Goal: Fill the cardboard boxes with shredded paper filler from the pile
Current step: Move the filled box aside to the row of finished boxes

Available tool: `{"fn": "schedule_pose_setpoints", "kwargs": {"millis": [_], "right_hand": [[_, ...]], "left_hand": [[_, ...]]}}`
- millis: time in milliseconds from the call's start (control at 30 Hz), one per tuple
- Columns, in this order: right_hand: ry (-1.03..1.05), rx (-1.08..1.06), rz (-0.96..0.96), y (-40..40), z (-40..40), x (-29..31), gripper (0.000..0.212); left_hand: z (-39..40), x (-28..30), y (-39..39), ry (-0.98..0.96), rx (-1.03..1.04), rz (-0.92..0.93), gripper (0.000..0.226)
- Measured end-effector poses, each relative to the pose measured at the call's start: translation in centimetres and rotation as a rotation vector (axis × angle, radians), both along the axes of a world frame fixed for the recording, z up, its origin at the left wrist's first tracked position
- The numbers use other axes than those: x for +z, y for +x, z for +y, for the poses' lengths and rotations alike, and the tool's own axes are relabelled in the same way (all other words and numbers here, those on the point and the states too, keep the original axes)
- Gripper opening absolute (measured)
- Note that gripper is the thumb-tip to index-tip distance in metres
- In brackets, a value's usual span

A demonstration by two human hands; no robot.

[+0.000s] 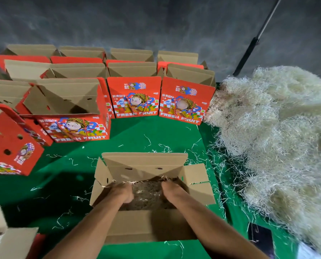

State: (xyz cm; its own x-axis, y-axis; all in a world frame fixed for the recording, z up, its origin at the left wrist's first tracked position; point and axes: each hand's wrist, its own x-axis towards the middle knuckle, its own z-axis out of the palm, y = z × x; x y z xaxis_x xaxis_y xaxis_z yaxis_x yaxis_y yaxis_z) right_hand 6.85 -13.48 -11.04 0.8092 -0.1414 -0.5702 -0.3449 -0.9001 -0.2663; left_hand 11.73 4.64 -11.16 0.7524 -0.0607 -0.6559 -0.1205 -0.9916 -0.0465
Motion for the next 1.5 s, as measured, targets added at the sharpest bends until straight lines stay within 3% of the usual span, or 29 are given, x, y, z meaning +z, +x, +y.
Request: {"fn": "schedule_pose_setpoints", "kwargs": {"millis": [200,367,433,500,600,700,767,900,1000,1067,1100,1167,1233,1333,1433,1500], "right_hand": [[-0.020,0.036,0.028,-0.3,0.9,0.5,0.037],[-0.027,0.157,0.123,-1.6,1.1,1.3,0.041],[0.043,0.145,0.089,-1.7,0.5,2.7,0.031],[0.214,0.092,0.060,-2.0,-0.8,4.6,0.013],[0.494,0.005,-0.027,-2.0,-3.3,8.7,0.021],[0.672,-0.087,-0.214,-1.9,-5.7,13.0,0.016],[0.682,-0.102,-0.252,-2.1,-6.6,14.3,0.017],[0.567,0.015,-0.288,-3.6,-6.0,14.3,0.020],[0.295,-0.016,-0.513,-4.6,-6.0,13.5,0.022],[0.002,-0.101,-0.754,-5.5,-6.7,12.5,0.037],[-0.128,-0.144,-0.869,-5.9,-7.2,11.9,0.032],[-0.219,-0.241,-0.921,-6.8,-8.2,10.5,0.044],[0.014,-0.362,-0.682,-7.0,-9.2,9.2,0.064],[0.586,-0.597,-0.391,-7.2,-9.6,8.3,0.048],[0.746,-0.709,-0.323,-7.4,-9.1,7.4,0.043],[0.765,-0.727,-0.344,-7.2,-8.3,7.2,0.042]], "left_hand": [[-1.7,2.3,-0.8,-0.055,-0.022,0.129,0.029],[-1.0,3.1,-2.6,0.001,-0.044,0.259,0.060],[-0.8,4.3,-3.1,-0.060,-0.013,0.190,0.059],[-0.8,5.7,-3.2,-0.170,0.007,0.128,0.043],[-1.9,8.0,-3.6,-0.361,0.037,0.102,0.021],[-3.6,11.1,-4.2,-0.533,-0.023,-0.014,0.021],[-4.6,12.8,-5.1,-0.642,-0.058,-0.036,0.021],[-5.1,14.4,-7.4,-0.661,-0.114,-0.062,0.030],[-4.5,14.9,-9.2,-0.675,-0.098,0.005,0.043],[-4.1,15.3,-10.5,-0.667,-0.090,0.075,0.065],[-4.0,15.4,-11.1,-0.631,-0.105,0.073,0.075],[-4.0,15.6,-12.0,-0.542,-0.138,0.041,0.090],[-4.2,15.9,-12.5,-0.487,-0.140,0.041,0.095],[-4.6,16.2,-13.4,-0.463,-0.123,0.046,0.083],[-4.1,16.2,-14.0,-0.495,-0.120,0.000,0.043],[-3.4,16.4,-14.1,-0.480,-0.129,-0.100,0.040]]}}
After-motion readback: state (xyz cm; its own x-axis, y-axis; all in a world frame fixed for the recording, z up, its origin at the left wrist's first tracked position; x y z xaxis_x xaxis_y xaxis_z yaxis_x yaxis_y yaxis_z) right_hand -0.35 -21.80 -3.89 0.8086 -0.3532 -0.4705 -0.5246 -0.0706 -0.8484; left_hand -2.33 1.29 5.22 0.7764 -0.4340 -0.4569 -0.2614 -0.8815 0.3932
